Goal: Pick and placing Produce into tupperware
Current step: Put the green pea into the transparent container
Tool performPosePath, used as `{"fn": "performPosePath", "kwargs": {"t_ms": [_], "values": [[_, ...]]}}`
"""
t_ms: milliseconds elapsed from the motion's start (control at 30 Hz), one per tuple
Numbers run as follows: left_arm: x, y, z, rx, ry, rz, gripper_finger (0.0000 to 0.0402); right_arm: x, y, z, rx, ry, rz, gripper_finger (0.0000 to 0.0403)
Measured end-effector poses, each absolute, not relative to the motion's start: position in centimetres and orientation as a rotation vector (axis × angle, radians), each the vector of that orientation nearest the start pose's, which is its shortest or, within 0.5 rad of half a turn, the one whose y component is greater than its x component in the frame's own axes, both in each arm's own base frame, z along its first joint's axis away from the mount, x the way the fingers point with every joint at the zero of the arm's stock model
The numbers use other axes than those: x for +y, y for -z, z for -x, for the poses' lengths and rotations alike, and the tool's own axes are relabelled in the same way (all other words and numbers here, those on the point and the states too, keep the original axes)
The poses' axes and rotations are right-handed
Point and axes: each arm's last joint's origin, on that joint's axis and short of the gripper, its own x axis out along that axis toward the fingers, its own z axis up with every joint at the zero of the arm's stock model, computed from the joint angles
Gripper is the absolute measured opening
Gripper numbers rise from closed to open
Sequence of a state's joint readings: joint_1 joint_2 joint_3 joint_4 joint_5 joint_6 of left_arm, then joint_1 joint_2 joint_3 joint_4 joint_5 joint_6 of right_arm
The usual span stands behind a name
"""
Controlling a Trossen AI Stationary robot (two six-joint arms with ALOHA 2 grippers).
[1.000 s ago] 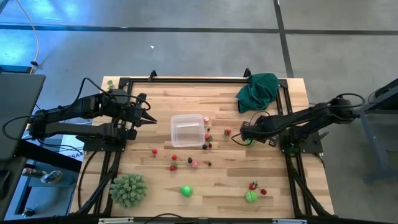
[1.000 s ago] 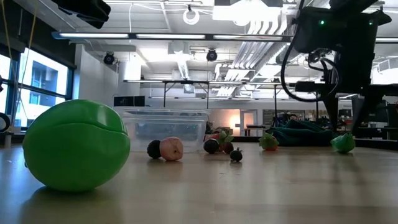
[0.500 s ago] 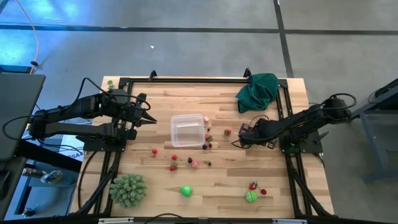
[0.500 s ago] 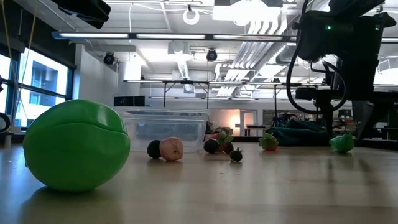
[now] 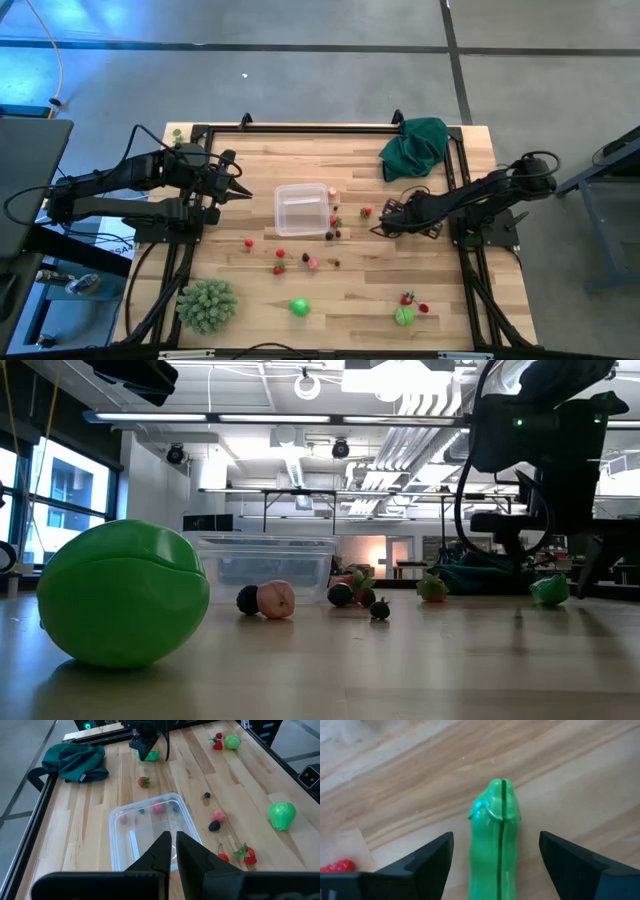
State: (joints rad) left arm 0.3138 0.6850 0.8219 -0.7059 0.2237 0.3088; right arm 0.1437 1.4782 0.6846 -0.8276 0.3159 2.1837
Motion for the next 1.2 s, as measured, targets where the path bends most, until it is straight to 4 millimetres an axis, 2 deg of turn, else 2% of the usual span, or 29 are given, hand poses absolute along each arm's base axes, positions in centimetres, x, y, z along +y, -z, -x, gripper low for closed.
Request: {"fn": "performPosePath", "kwargs": {"t_ms": [567, 1200], "values": [[3.43, -31.16, -12.66, 0.556, -0.002, -0.150, 0.0019, 2.04, -12.99, -20.86, 0.647, 1.630, -1.284, 0.0282], [3.43, -31.17, -12.65, 0.556, -0.002, -0.150, 0.0019, 2.10, -12.94, -21.09, 0.649, 1.608, -1.307, 0.0143]]}}
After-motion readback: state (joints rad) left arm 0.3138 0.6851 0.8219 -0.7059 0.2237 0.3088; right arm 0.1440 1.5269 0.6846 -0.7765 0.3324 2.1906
